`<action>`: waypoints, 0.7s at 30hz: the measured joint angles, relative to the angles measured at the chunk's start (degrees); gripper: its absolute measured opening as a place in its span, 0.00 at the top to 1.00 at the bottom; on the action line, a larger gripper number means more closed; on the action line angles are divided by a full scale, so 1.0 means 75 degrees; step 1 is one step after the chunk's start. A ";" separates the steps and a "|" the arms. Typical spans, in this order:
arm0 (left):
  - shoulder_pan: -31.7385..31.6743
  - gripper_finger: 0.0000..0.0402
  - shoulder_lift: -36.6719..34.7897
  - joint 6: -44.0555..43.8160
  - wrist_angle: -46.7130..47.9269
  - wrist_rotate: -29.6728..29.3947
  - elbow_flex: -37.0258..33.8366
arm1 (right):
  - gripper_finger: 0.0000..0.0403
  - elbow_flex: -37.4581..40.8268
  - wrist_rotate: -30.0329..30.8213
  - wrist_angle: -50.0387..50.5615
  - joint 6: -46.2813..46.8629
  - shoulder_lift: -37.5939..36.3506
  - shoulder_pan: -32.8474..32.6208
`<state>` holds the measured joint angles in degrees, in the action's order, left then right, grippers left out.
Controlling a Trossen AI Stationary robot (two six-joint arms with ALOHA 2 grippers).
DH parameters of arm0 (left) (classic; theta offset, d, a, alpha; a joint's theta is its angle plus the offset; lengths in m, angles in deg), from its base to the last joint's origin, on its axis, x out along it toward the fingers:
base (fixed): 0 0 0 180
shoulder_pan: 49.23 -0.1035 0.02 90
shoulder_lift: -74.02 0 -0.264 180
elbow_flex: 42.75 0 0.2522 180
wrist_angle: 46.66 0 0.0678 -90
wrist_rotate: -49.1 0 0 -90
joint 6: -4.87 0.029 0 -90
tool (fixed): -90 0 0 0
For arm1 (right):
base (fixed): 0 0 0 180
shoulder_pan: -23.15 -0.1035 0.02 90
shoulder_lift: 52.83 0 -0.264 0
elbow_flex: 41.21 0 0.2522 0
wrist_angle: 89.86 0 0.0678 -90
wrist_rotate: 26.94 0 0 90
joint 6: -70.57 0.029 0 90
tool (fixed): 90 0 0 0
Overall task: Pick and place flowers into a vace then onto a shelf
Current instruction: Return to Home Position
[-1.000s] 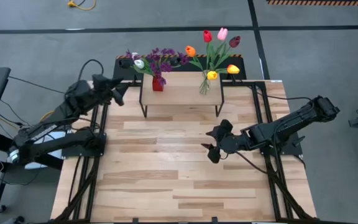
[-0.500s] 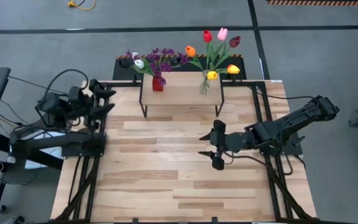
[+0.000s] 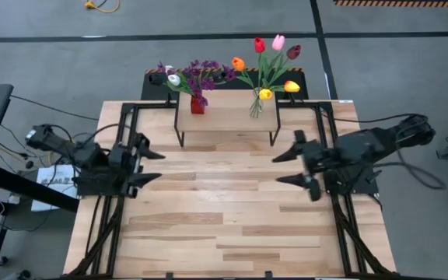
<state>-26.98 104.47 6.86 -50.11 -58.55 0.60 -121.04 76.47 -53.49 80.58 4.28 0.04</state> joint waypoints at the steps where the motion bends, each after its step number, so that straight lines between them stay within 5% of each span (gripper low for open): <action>1: 0.0272 0.40 -0.0171 0.0076 0.0112 -0.0201 -0.0086 | 0.37 0.0020 0.0013 0.0178 0.0004 -0.0201 -0.0100; 5: 0.0855 0.40 -0.1020 0.0155 0.0325 -0.0405 -0.0433 | 0.37 0.0615 0.0250 0.0109 0.0064 -0.0965 -0.0561; 11: 0.0911 0.40 -0.1874 -0.0451 0.0592 0.1334 -0.0932 | 0.37 0.2845 0.1449 -0.1046 0.0583 -0.2379 -0.1015; 21: 0.0888 0.40 -0.1970 -0.1000 0.0018 0.1168 -0.1841 | 0.37 0.6943 0.1429 -0.4111 0.0429 -0.4986 -0.1267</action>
<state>-20.32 89.70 -0.64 -49.98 -49.79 -13.21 -68.96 87.19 -84.32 83.80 -33.11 -9.47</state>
